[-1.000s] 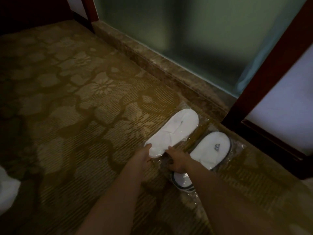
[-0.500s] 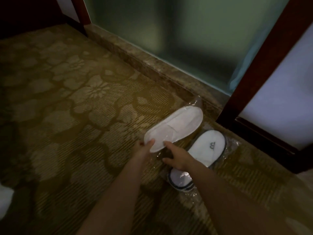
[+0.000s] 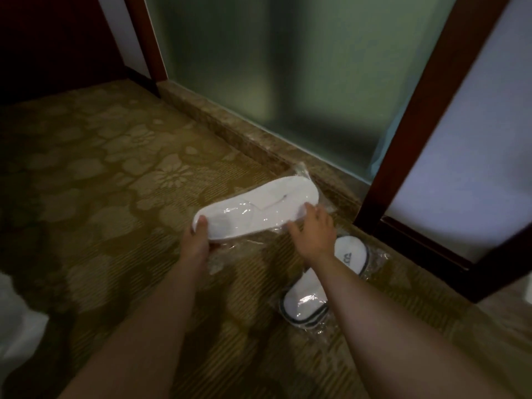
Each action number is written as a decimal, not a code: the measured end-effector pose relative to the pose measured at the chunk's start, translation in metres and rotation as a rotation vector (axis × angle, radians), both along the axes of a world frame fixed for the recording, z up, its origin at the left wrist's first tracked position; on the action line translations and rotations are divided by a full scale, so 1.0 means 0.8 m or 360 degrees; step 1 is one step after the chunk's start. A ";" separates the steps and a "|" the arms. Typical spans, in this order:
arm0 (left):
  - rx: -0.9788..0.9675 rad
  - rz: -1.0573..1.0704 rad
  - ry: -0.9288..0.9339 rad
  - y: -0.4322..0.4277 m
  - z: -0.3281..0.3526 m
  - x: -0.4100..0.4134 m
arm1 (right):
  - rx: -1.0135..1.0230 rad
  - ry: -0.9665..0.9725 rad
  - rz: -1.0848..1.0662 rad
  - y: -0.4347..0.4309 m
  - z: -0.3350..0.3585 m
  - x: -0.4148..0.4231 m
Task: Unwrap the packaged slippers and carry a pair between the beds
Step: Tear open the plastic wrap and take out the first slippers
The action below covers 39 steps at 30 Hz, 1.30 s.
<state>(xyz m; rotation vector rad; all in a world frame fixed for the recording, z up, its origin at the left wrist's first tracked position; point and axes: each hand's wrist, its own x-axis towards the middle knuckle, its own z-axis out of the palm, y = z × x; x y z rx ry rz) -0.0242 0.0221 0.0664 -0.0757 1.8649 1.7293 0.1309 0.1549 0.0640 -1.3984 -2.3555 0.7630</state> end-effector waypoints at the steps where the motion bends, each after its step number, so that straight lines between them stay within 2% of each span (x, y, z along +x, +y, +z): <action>1: -0.0005 -0.0020 0.0032 -0.004 0.006 -0.005 | 0.0017 0.0054 -0.0098 0.003 0.008 -0.001; 4: -0.0038 -0.0053 0.0113 -0.024 0.029 -0.010 | -0.0095 0.0300 -0.0297 0.007 0.028 0.002; 7: 0.0011 -0.0026 0.0034 -0.046 0.042 -0.021 | -0.0586 0.0554 -0.0337 0.006 0.040 0.009; 11: 0.0060 -0.0013 -0.0072 -0.068 0.051 -0.032 | -0.0937 0.0526 -0.0325 0.004 0.049 0.020; 14: 0.0402 0.0110 -0.0335 -0.072 0.061 -0.032 | -0.1150 0.0670 -0.0319 0.003 0.057 0.024; 16: 0.0686 0.0146 -0.0378 -0.068 0.068 -0.031 | -0.1277 0.0853 -0.0414 0.005 0.060 0.023; 18: 0.0763 0.0057 -0.0284 -0.060 0.077 -0.022 | -0.1344 0.0946 -0.0518 0.005 0.062 0.019; 21: 0.0713 -0.0184 -0.0246 -0.042 0.088 0.007 | -0.1363 0.1015 -0.0656 0.003 0.061 0.015; 24: 0.0573 -0.0343 -0.0311 -0.021 0.091 0.032 | -0.1361 0.1072 -0.0716 -0.003 0.059 0.010; 29: 0.0199 -0.0711 -0.0375 0.004 0.074 0.060 | -0.1645 0.1276 -0.0594 -0.018 0.065 -0.006; 31: 0.0228 -0.0688 -0.0449 0.013 0.070 0.062 | -0.1660 0.1260 -0.0500 -0.024 0.066 -0.014; 34: 0.0462 -0.0395 -0.0509 0.021 0.066 0.048 | -0.1693 0.1151 -0.0317 -0.031 0.069 -0.020; 39: 0.0369 -0.0230 -0.0391 0.010 0.054 0.029 | -0.1640 0.1067 -0.0165 -0.030 0.071 -0.022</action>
